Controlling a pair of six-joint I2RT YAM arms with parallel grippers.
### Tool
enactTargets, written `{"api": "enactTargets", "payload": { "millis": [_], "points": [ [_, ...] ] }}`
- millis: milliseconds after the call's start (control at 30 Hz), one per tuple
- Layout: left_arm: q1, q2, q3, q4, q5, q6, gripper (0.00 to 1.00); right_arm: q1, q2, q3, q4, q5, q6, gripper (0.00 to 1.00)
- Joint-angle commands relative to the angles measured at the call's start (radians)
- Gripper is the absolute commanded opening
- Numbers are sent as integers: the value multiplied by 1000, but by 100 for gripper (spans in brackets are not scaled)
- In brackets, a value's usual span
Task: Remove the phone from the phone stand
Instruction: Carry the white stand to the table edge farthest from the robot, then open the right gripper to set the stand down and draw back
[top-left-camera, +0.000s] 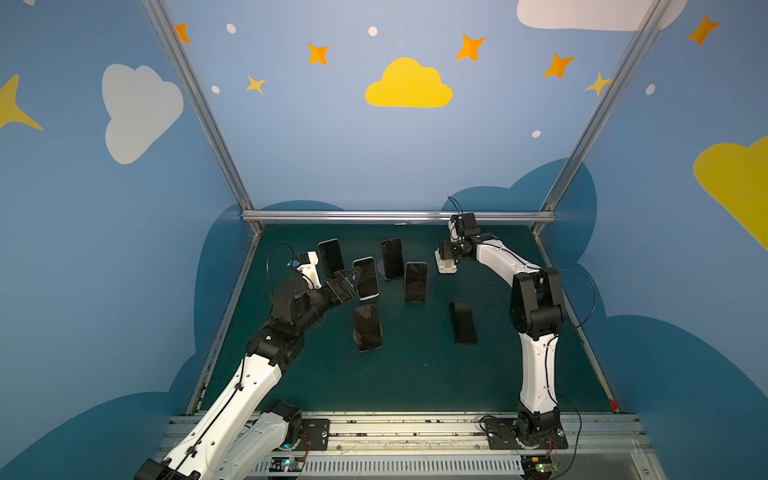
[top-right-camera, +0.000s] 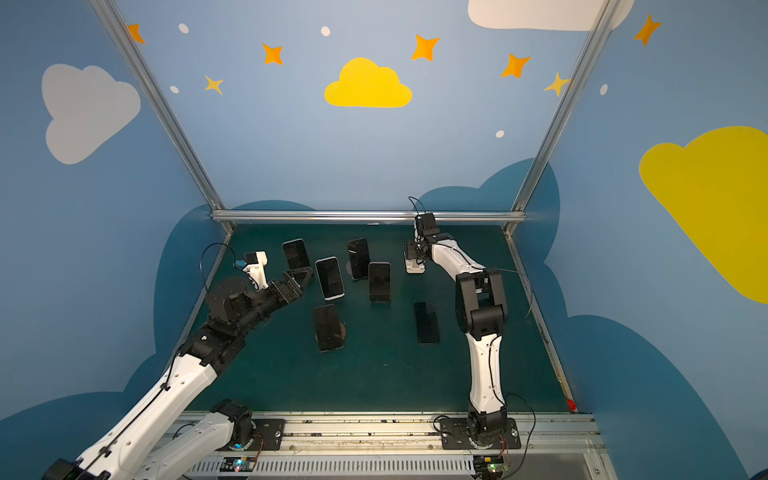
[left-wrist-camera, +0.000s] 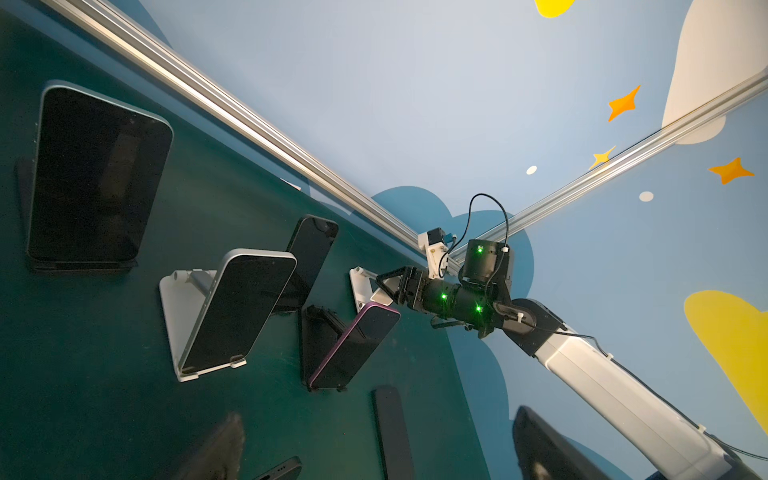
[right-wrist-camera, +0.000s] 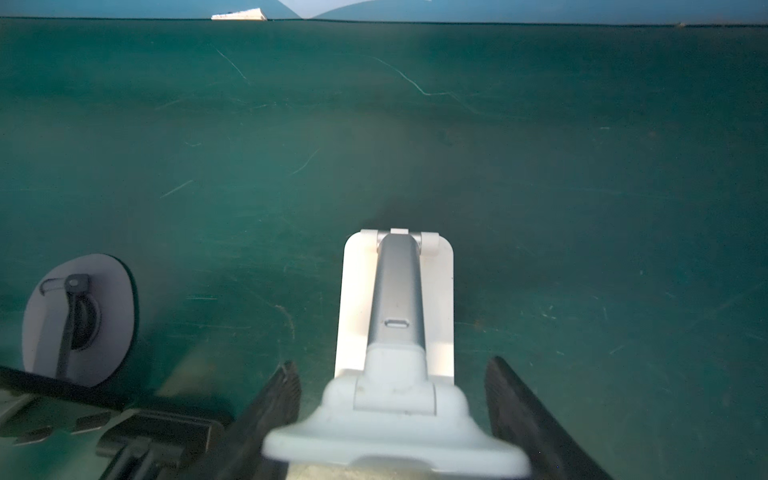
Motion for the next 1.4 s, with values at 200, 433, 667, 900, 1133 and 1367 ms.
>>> {"api": "enactTargets", "payload": {
  "millis": [200, 433, 667, 900, 1133, 1367],
  "points": [
    [-2, -3, 2, 22, 10, 13, 100, 11, -66, 28, -36, -3, -24, 88],
    [-2, -10, 5, 17, 4, 28, 100, 14, -260, -22, -88, 40, 10, 90],
    [-1, -27, 15, -3, -14, 40, 100, 43, -567, -284, 0, -17, 102, 90],
    [-1, -59, 7, -6, -34, 33, 100, 223, -796, -606, 130, 247, 95, 89],
    [-2, -79, 0, -8, -80, 23, 100, 363, -906, -695, 35, 386, 186, 81],
    [-1, -62, 1, -19, -83, -32, 100, 445, -1048, -771, 39, 515, 201, 79]
  ]
}}
